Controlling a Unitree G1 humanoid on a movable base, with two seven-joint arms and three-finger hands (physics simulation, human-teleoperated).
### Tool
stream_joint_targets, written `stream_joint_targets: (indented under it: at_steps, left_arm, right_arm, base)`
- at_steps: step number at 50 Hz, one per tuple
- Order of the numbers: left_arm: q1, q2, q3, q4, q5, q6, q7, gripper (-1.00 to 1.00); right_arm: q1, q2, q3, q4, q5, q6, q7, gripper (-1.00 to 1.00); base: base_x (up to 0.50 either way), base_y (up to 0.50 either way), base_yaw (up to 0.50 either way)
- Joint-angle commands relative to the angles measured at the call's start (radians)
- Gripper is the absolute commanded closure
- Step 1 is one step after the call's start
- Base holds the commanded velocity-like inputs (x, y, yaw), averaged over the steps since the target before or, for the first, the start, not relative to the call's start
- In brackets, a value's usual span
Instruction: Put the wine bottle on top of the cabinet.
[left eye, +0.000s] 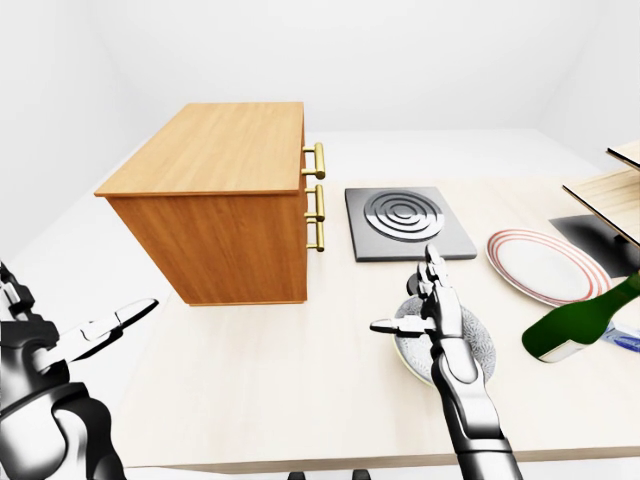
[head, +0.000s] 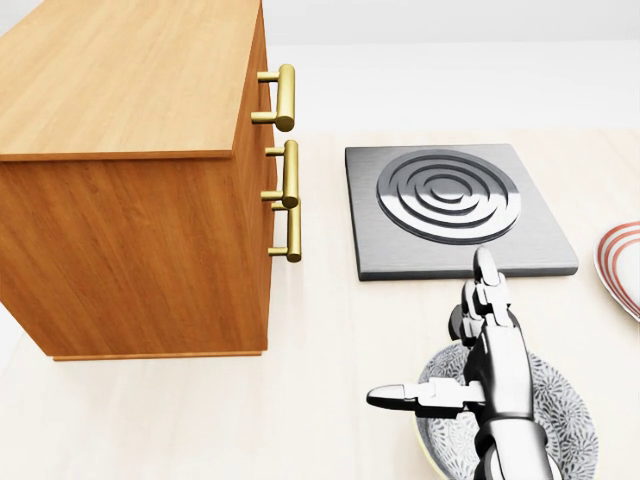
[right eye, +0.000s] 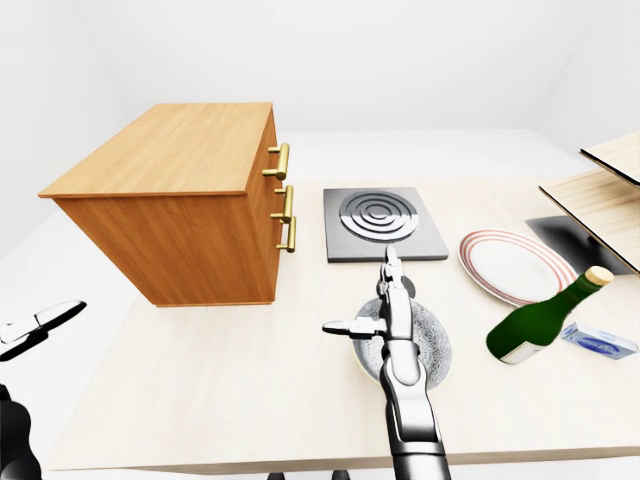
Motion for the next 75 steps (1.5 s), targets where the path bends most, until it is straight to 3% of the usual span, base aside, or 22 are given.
stream_joint_targets:
  at_steps: [1, 5, 6, 7, 15, 20, 21, 27, 29, 35, 37, 41, 42, 65, 75]
  left_arm:
    - [0.003, 0.001, 0.024, -0.007, -0.01, 0.0, 0.001, -1.0]
    - [0.001, 0.005, 0.025, -0.007, -0.008, 0.0, 0.0, -1.0]
    - [0.002, 0.004, 0.028, -0.005, -0.009, 0.0, 0.0, -1.0]
    - [0.003, 0.004, 0.031, -0.003, -0.012, 0.0, -0.001, -1.0]
    - [0.003, 0.006, 0.04, -0.001, -0.016, 0.0, 0.002, -1.0]
    - [0.003, 0.007, 0.042, 0.002, -0.019, 0.0, 0.001, -1.0]
    - [0.006, 0.004, 0.043, 0.005, -0.019, 0.0, 0.001, -1.0]
    - [0.003, 0.011, 0.052, -0.011, -0.027, 0.0, 0.002, -1.0]
    - [0.007, 0.004, 0.052, 0.006, -0.027, 0.0, -0.002, -1.0]
    - [0.001, 0.009, 0.038, 0.006, -0.021, 0.0, 0.004, -1.0]
    - [0.002, 0.007, 0.036, 0.012, -0.02, 0.0, 0.003, -1.0]
    - [0.0, 0.009, 0.032, 0.013, -0.016, 0.0, 0.005, -1.0]
    - [0.003, 0.007, 0.034, 0.019, -0.019, 0.0, 0.002, -1.0]
    - [0.01, 0.0, 0.02, 0.044, -0.005, 0.0, 0.006, -1.0]
    - [0.007, 0.003, 0.025, 0.04, -0.009, 0.0, 0.009, -1.0]
  right_arm:
    - [-0.005, 0.001, -0.009, 0.008, -0.004, -0.002, -0.025, -1.0]
    - [-0.018, 0.004, -0.034, 0.011, 0.006, 0.0, -0.082, -1.0]
    - [-0.022, 0.003, -0.041, 0.007, 0.02, 0.01, -0.09, -1.0]
    - [-0.026, 0.002, -0.049, -0.001, 0.043, 0.038, -0.095, -1.0]
    - [-0.035, -0.006, -0.121, -0.174, 0.121, 0.071, -0.264, -1.0]
    - [-0.021, -0.004, -0.142, -0.232, 0.126, 0.048, -0.348, -1.0]
    - [-0.02, 0.0, -0.154, -0.234, 0.109, 0.027, -0.389, -1.0]
    - [-0.001, -0.009, -0.213, -0.303, 0.122, 0.022, -0.487, -1.0]
    - [0.006, -0.019, -0.26, -0.373, 0.15, 0.057, -0.492, -1.0]
    - [0.024, -0.013, -0.302, -0.398, 0.154, 0.051, -0.492, -1.0]
    - [0.021, -0.016, -0.311, -0.393, 0.166, 0.087, -0.492, -1.0]
    - [0.026, -0.022, -0.324, -0.415, 0.167, 0.092, -0.492, -1.0]
    - [0.025, -0.027, -0.319, -0.437, 0.155, 0.113, -0.492, -1.0]
    - [0.022, -0.021, -0.342, -0.569, 0.117, 0.113, -0.492, -1.0]
    - [0.024, -0.032, -0.412, -0.599, 0.163, 0.113, -0.492, -1.0]
  base:
    - [0.0, 0.0, 0.0]
    - [0.0, 0.0, 0.0]
    - [0.0, 0.0, 0.0]
    - [0.0, 0.0, 0.0]
    - [0.0, 0.0, 0.0]
    - [0.0, 0.0, 0.0]
    - [0.0, 0.0, 0.0]
    - [0.0, 0.0, 0.0]
    - [0.0, 0.0, 0.0]
    - [0.0, 0.0, 0.0]
    - [0.0, 0.0, 0.0]
    - [0.0, 0.0, 0.0]
    - [0.0, 0.0, 0.0]
    - [0.0, 0.0, 0.0]
    - [0.0, 0.0, 0.0]
